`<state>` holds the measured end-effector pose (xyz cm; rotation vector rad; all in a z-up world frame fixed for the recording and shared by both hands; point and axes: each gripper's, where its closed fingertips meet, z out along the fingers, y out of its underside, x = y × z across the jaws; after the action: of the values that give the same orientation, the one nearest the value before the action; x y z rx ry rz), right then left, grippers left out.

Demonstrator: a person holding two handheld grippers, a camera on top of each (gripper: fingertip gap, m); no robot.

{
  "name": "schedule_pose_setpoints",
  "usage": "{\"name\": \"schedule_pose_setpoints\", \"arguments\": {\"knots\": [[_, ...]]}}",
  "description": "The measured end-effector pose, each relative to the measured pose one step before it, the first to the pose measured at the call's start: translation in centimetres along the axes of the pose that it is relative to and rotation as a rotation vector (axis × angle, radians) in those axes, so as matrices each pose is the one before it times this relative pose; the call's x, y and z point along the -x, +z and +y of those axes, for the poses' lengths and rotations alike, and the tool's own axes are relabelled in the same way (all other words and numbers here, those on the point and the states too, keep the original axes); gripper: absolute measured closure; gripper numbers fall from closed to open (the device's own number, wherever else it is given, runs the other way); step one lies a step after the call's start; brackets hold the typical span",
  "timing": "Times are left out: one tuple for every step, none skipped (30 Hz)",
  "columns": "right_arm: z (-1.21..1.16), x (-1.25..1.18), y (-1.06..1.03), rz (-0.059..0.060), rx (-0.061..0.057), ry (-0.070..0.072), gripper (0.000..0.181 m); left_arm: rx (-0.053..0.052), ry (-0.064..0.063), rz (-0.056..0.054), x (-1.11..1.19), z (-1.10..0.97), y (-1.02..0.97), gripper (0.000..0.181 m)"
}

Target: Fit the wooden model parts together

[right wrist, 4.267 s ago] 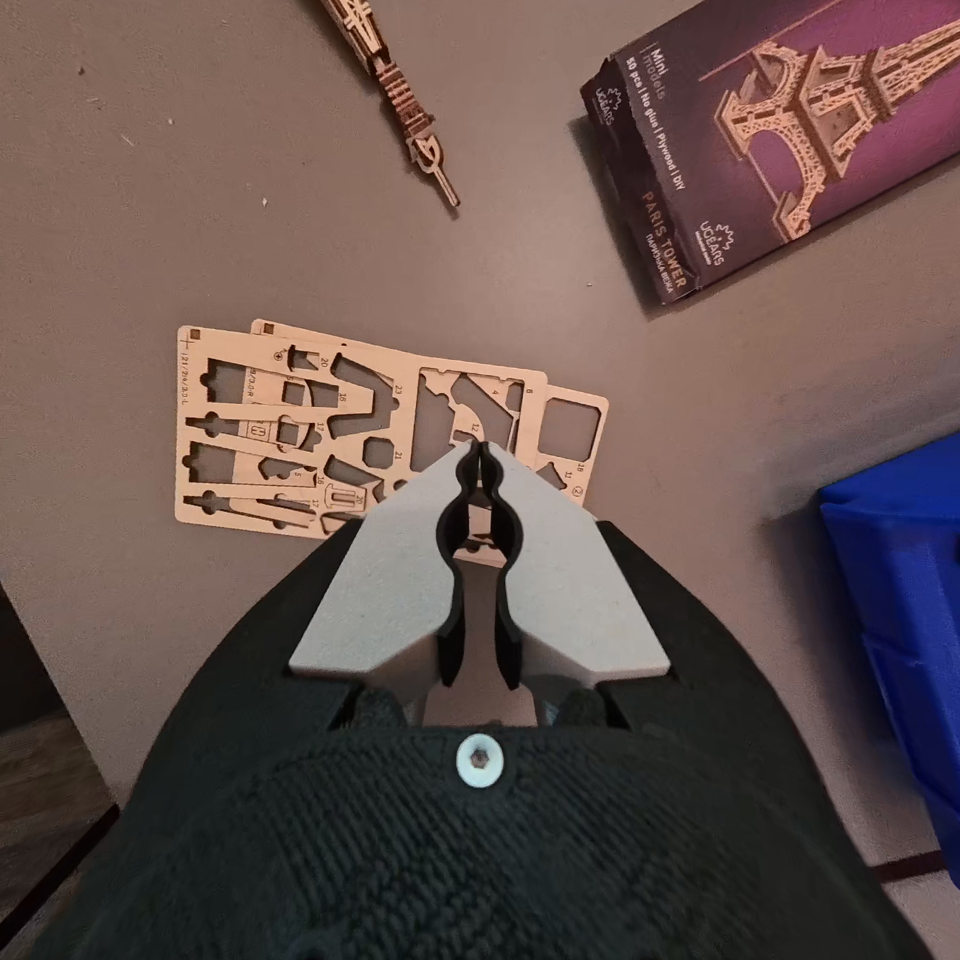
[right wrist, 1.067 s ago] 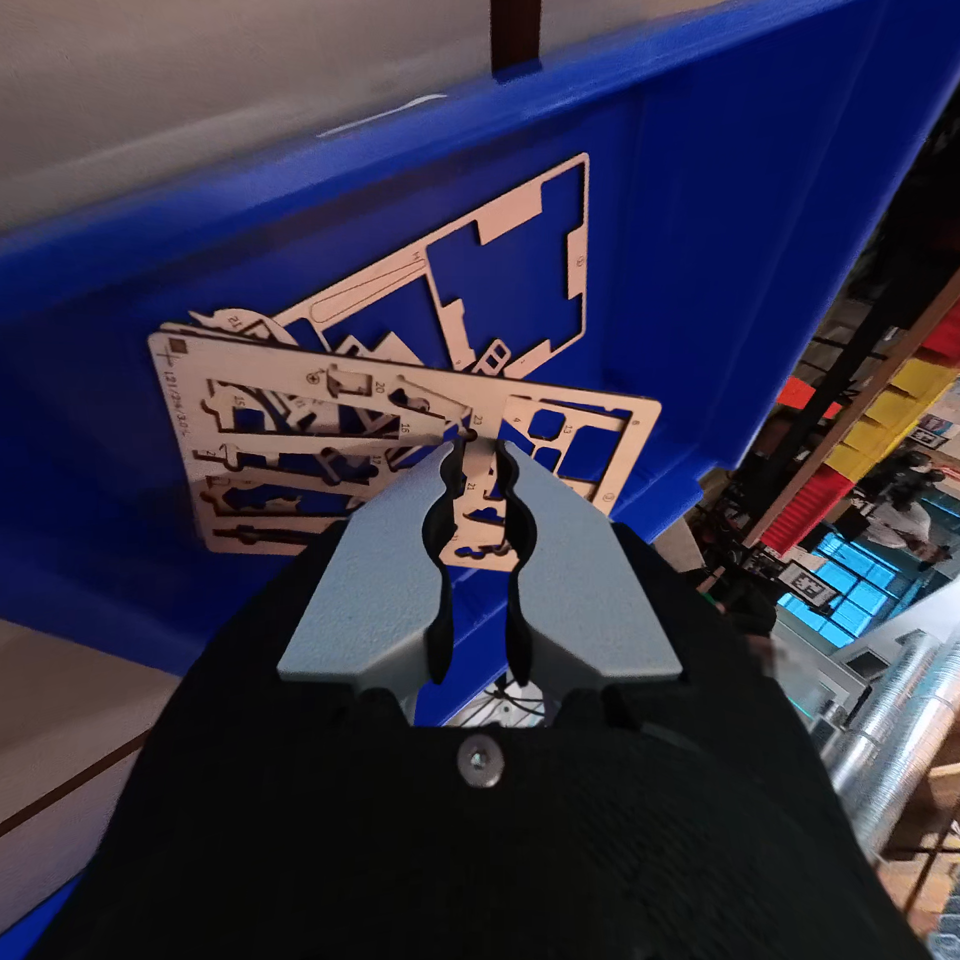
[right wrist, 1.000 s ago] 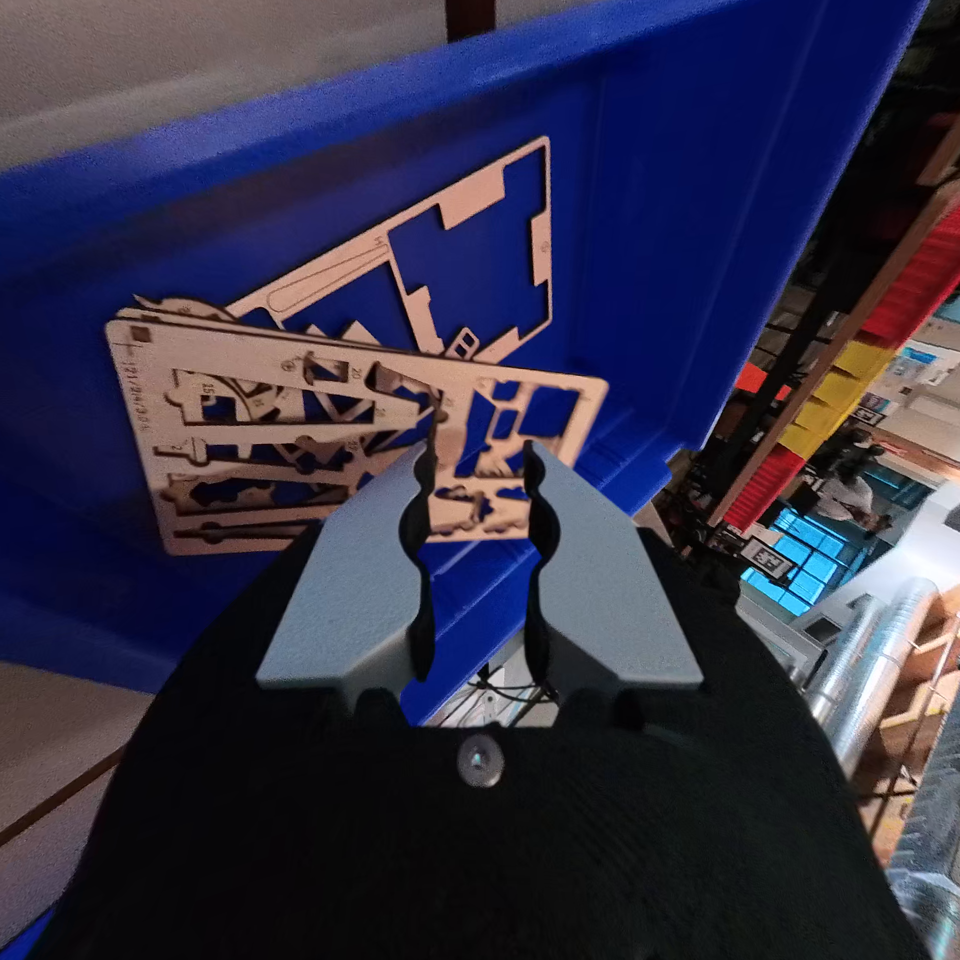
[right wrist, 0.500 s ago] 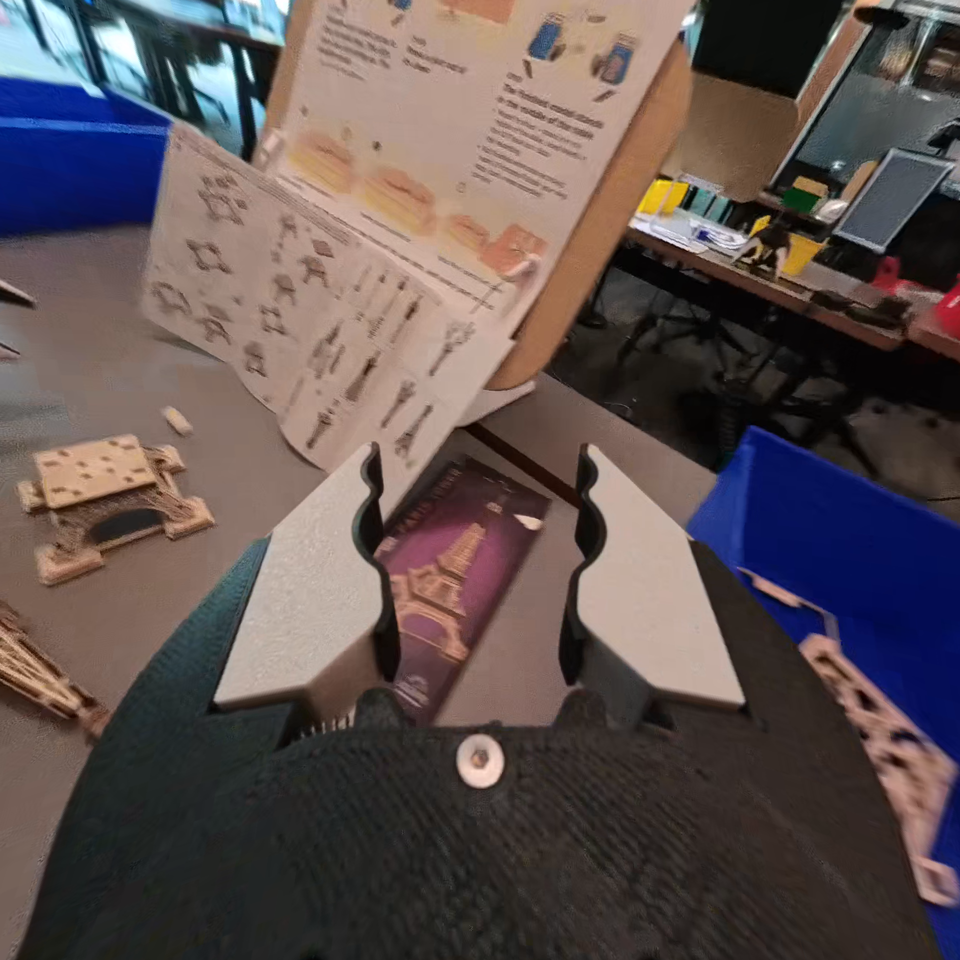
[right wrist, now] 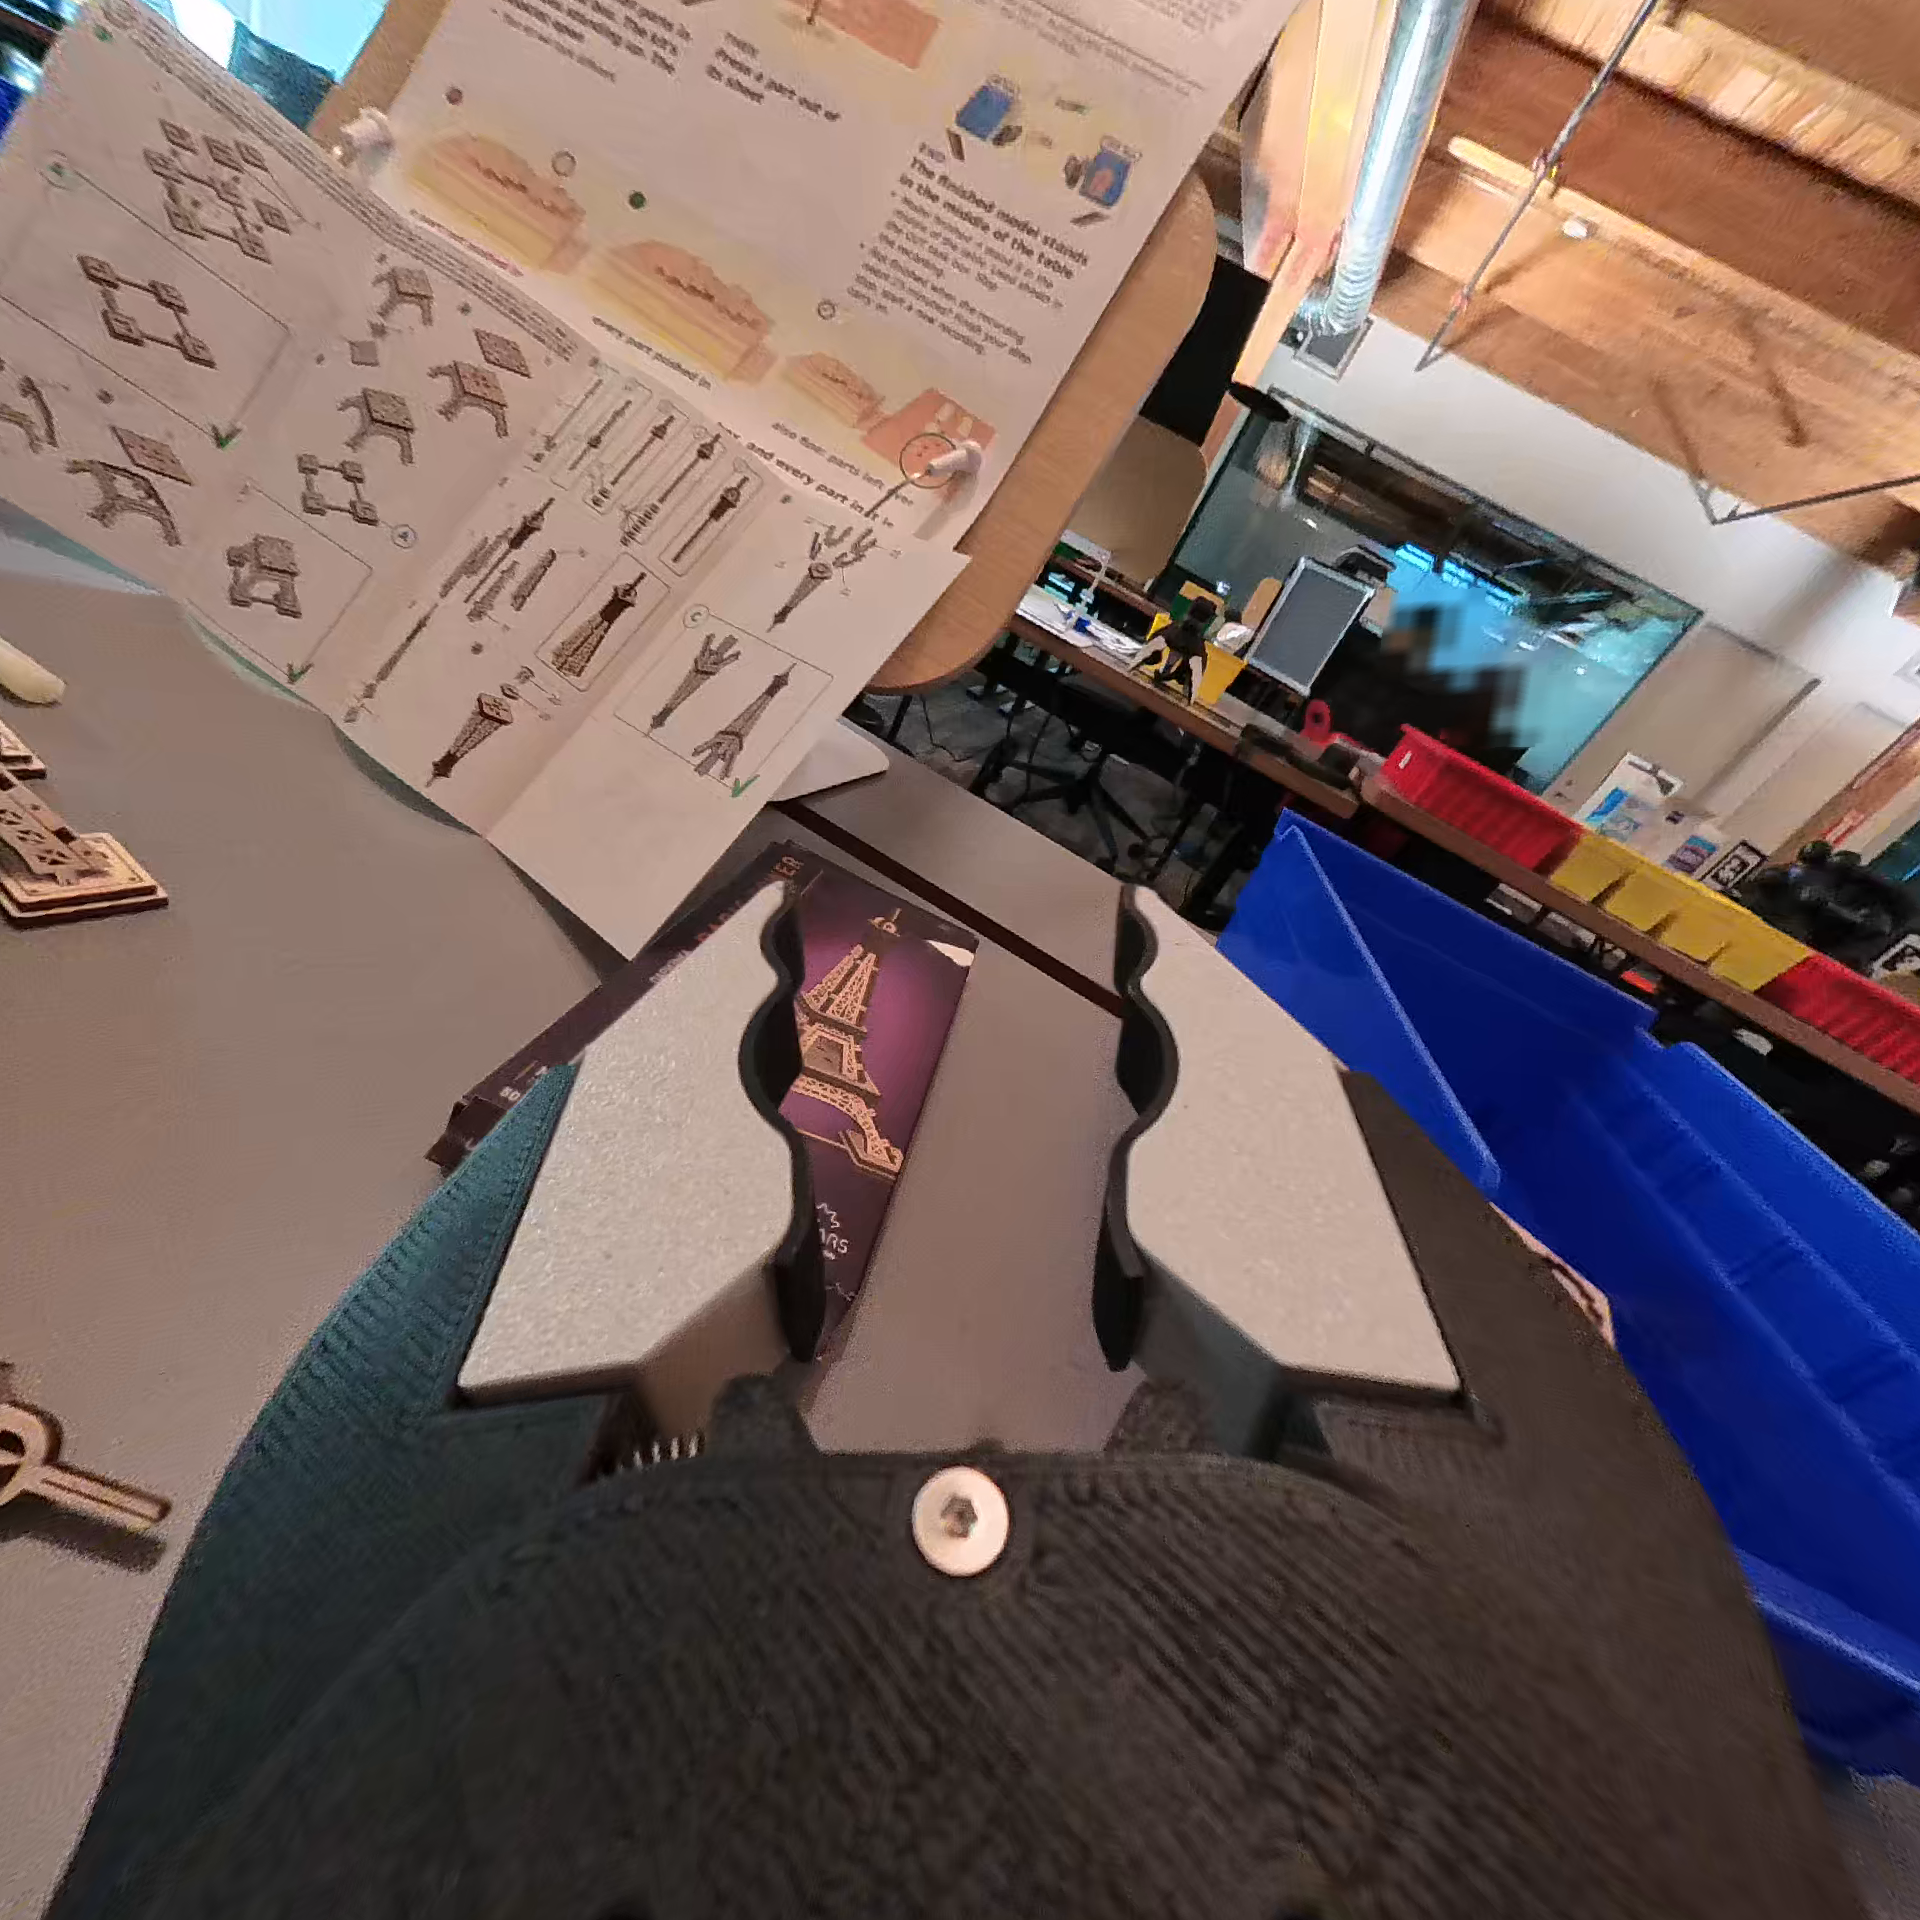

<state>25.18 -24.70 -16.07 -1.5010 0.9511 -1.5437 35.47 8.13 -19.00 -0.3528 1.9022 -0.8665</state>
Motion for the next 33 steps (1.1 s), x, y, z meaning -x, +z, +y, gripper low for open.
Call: {"name": "schedule_pose_setpoints", "arguments": {"knots": [[0.071,-0.043,0.060,0.0026,0.0043,0.0016,0.121,-0.0091,-0.0049,-0.0293,0.334,-0.055,0.025,0.132],[-0.049,-0.073,-0.027,0.0102,-0.0052,-0.0091,0.121,-0.0048,0.0060,-0.0285,0.321,0.093,0.054,0.131],[-0.095,-0.041,-0.060,0.0115,-0.0083,-0.0143,0.121,-0.0006,0.0154,-0.0289,0.324,0.208,0.077,0.130],[-0.032,-0.022,-0.018,0.0121,-0.0034,-0.0153,0.122,0.0001,0.0166,-0.0314,0.353,0.226,0.099,0.129],[0.029,0.034,0.018,0.0078,0.0011,-0.0162,0.122,-0.0015,0.0138,-0.0257,0.302,0.175,0.089,0.129],[0.009,0.095,0.025,0.0043,0.0013,-0.0164,0.122,-0.0029,0.0100,-0.0160,0.164,0.127,0.092,0.129],[-0.026,0.047,-0.024,0.0085,-0.0020,-0.0158,0.122,-0.0012,0.0060,-0.0081,0.058,0.127,0.093,0.129],[-0.046,0.027,-0.030,0.0083,-0.0042,-0.0151,0.123,0.0036,0.0054,-0.0034,0.001,0.191,0.075,0.129],[-0.004,0.084,0.012,0.0022,-0.0015,-0.0154,0.124,0.0067,0.0054,0.0003,-0.053,0.201,0.070,0.130],[0.099,0.073,0.045,-0.0003,0.0042,-0.0148,0.124,0.0061,0.0034,0.0003,-0.040,0.163,0.060,0.130],[0.096,-0.024,0.044,0.0053,0.0030,-0.0138,0.124,0.0029,0.0017,0.0022,-0.054,0.108,0.045,0.130],[0.083,-0.041,0.019,0.0053,0.0011,-0.0123,0.125,0.0016,0.0004,0.0039,-0.076,0.080,0.020,0.131],[0.050,-0.066,0.001,0.0053,0.0001,-0.0088,0.124,0.0013,-0.0014,-0.0007,0.006,0.056,-0.006,0.131],[0.041,0.017,0.016,0.0000,0.0012,-0.0056,0.124,-0.0010,-0.0003,-0.0029,0.056,0.003,-0.045,0.132],[0.034,-0.099,0.005,0.0081,0.0015,-0.0031,0.124,-0.0042,0.0022,-0.0038,0.070,-0.064,-0.077,0.132],[0.058,-0.006,0.039,0.0030,0.0034,-0.0037,0.124,-0.0041,0.0037,-0.0055,0.084,-0.063,-0.114,0.133],[0.048,0.045,0.034,-0.0003,0.0041,-0.0046,0.124,-0.0039,0.0047,-0.0081,0.088,-0.030,-0.118,0.134],[0.012,0.127,0.029,-0.0039,0.0010,-0.0078,0.124,-0.0057,0.0051,-0.0085,0.082,-0.043,-0.104,0.135],[0.007,0.195,0.020,-0.0067,0.0000,-0.0113,0.124,-0.0067,0.0038,-0.0056,0.015,-0.056,-0.060,0.136],[0.028,0.194,0.036,-0.0057,0.0020,-0.0131,0.125,-0.0035,0.0027,0.0011,-0.092,0.014,-0.001,0.137],[0.023,0.157,0.041,-0.0035,0.0029,-0.0122,0.125,0.0027,0.0025,0.0064,-0.198,0.110,0.048,0.137],[0.016,0.155,0.032,-0.0043,0.0018,-0.0096,0.126,0.0068,0.0020,0.0072,-0.201,0.169,0.079,0.137],[0.012,0.173,0.036,-0.0075,0.0004,-0.0079,0.126,0.0061,0.0024,0.0059,-0.165,0.131,0.075,0.137],[0.004,0.108,0.026,-0.0049,-0.0002,-0.0048,0.126,0.0000,0.0032,0.0033,-0.138,0.037,0.072,0.137],[0.025,-0.036,0.023,0.0043,0.0021,-0.0001,0.128,-0.0041,0.0075,-0.0004,-0.125,0.009,0.086,0.138],[0.054,-0.078,0.060,0.0080,0.0036,-0.0022,0.129,-0.0012,0.0170,-0.0047,-0.085,0.064,0.080,0.138],[0.010,-0.122,0.072,0.0102,0.0006,-0.0021,0.129,0.0028,0.0201,-0.0088,-0.021,0.093,0.068,0.138],[-0.033,-0.129,0.079,0.0100,-0.0044,-0.0008,0.129,0.0023,0.0137,-0.0084,-0.013,0.087,0.029,0.139],[-0.090,-0.115,0.079,0.0074,-0.0083,0.0005,0.129,0.0003,0.0088,-0.0021,-0.049,0.064,0.016,0.139],[-0.036,-0.029,0.100,0.0013,-0.0055,0.0000,0.130,-0.0004,0.0057,-0.0016,0.016,0.003,-0.018,0.140],[-0.034,0.021,0.068,-0.0022,-0.0039,-0.0009,0.130,-0.0026,0.0018,-0.0017,0.062,-0.096,-0.030,0.140],[-0.033,0.080,0.069,-0.0035,-0.0038,-0.0043,0.130,-0.0066,-0.0014,-0.0004,0.033,-0.178,-0.053,0.140],[-0.005,0.052,0.036,-0.0005,-0.0009,-0.0063,0.129,-0.0090,0.0003,0.0010,-0.024,-0.206,-0.066,0.140]]}}
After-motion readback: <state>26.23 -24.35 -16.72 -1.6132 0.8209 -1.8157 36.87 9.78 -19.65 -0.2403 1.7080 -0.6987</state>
